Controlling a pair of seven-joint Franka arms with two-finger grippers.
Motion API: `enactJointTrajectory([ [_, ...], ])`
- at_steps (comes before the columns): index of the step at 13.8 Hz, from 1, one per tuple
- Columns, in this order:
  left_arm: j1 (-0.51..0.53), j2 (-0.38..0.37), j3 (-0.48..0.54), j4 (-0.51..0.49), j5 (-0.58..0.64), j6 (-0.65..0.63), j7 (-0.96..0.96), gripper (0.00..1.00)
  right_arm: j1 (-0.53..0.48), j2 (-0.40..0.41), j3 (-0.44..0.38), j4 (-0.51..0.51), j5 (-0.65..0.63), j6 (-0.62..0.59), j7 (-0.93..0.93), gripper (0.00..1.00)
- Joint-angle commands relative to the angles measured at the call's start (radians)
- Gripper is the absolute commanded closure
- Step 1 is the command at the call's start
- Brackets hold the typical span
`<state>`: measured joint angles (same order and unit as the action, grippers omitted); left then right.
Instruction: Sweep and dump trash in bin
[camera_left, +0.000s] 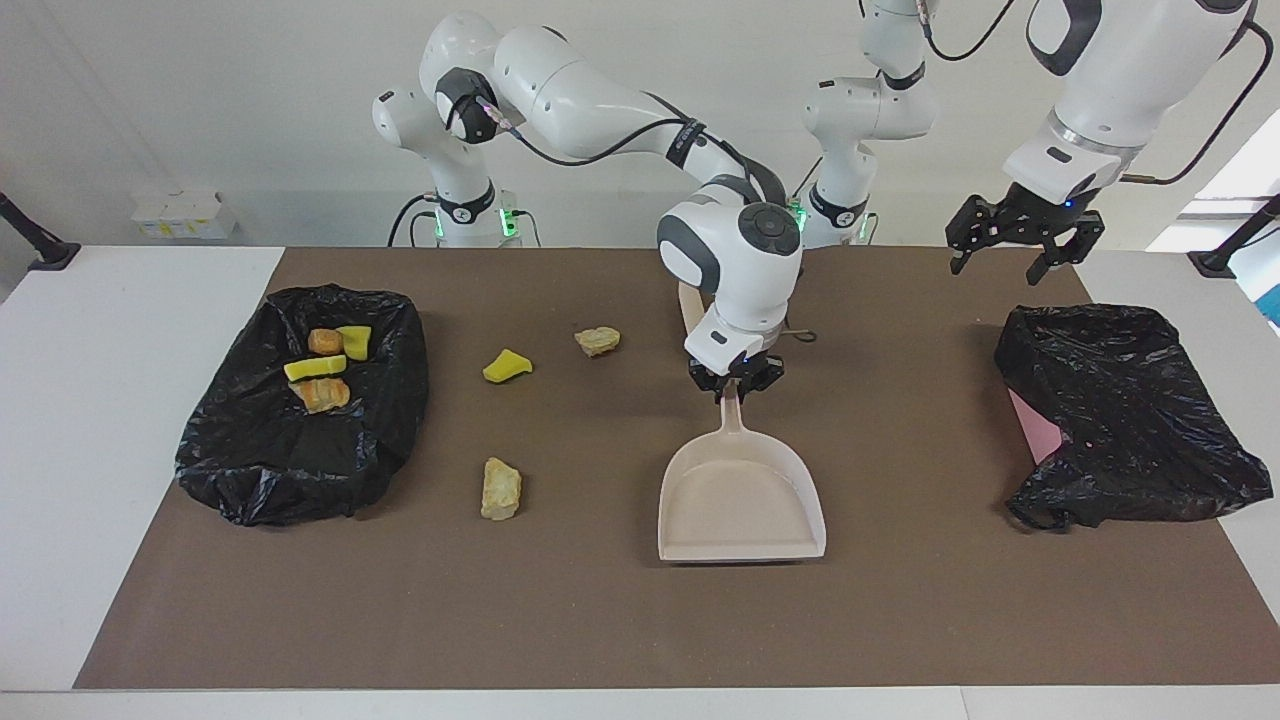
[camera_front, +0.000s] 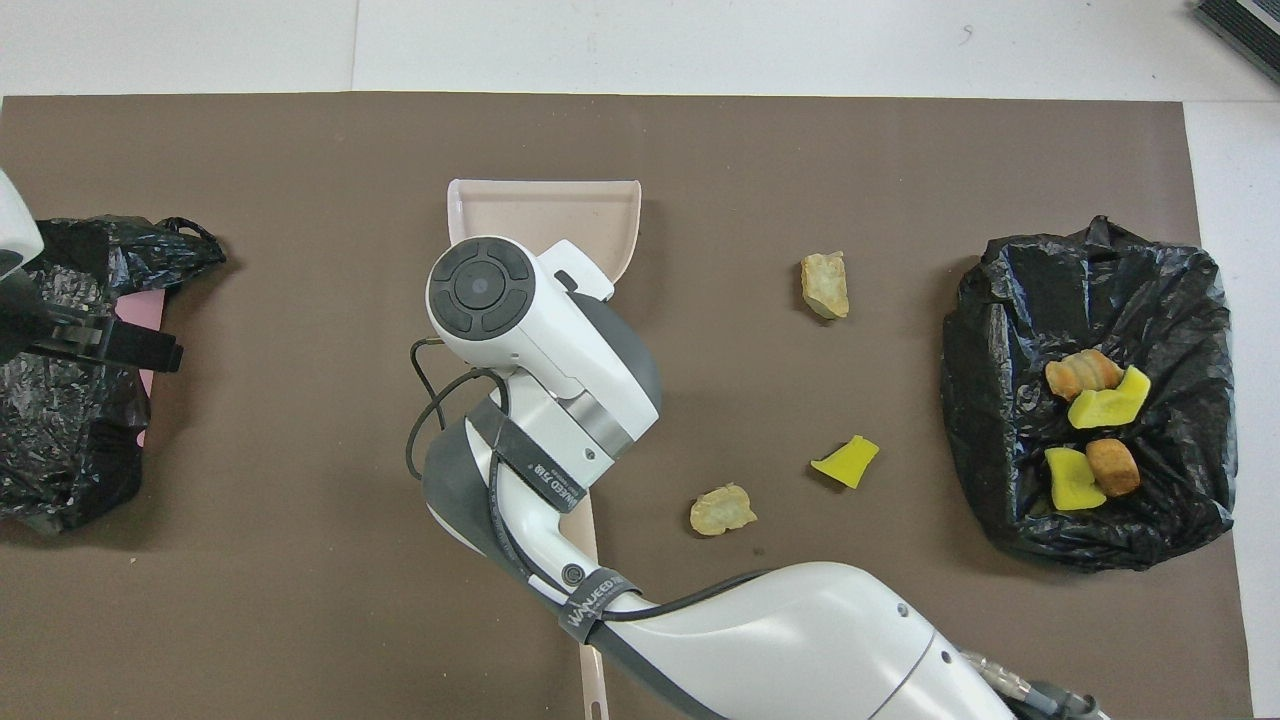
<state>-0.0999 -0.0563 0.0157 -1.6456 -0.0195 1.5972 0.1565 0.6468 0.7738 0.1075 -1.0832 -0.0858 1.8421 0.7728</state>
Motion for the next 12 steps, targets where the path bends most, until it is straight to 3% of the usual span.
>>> enactJointTrajectory([
  [1, -0.004, -0.005, 0.006, 0.006, 0.018, -0.008, 0.011, 0.00, -0.003, -0.005, 0.001, -0.017, 0.017, 0.008, -0.020, 1.00],
  [3, -0.004, -0.005, 0.006, 0.004, 0.018, -0.008, 0.011, 0.00, -0.004, -0.005, 0.003, -0.030, 0.020, 0.006, -0.023, 1.00],
  [5, -0.004, -0.005, 0.006, 0.004, 0.018, -0.008, 0.011, 0.00, -0.006, -0.005, 0.003, -0.030, 0.023, -0.009, -0.023, 0.77],
  [7, -0.004, -0.005, 0.006, 0.006, 0.018, -0.008, 0.011, 0.00, -0.006, -0.005, 0.003, -0.030, 0.024, -0.006, -0.024, 0.75],
  [9, -0.004, -0.005, 0.006, 0.006, 0.018, -0.008, 0.011, 0.00, -0.010, -0.017, 0.004, -0.032, 0.031, -0.006, -0.023, 0.64],
  [11, -0.004, -0.005, 0.006, 0.004, 0.018, -0.008, 0.011, 0.00, -0.013, -0.057, 0.008, -0.061, 0.044, -0.011, -0.021, 0.50],
  [12, -0.004, -0.005, 0.006, 0.004, 0.018, -0.008, 0.011, 0.00, -0.013, -0.080, 0.008, -0.081, 0.046, -0.011, -0.023, 0.35],
])
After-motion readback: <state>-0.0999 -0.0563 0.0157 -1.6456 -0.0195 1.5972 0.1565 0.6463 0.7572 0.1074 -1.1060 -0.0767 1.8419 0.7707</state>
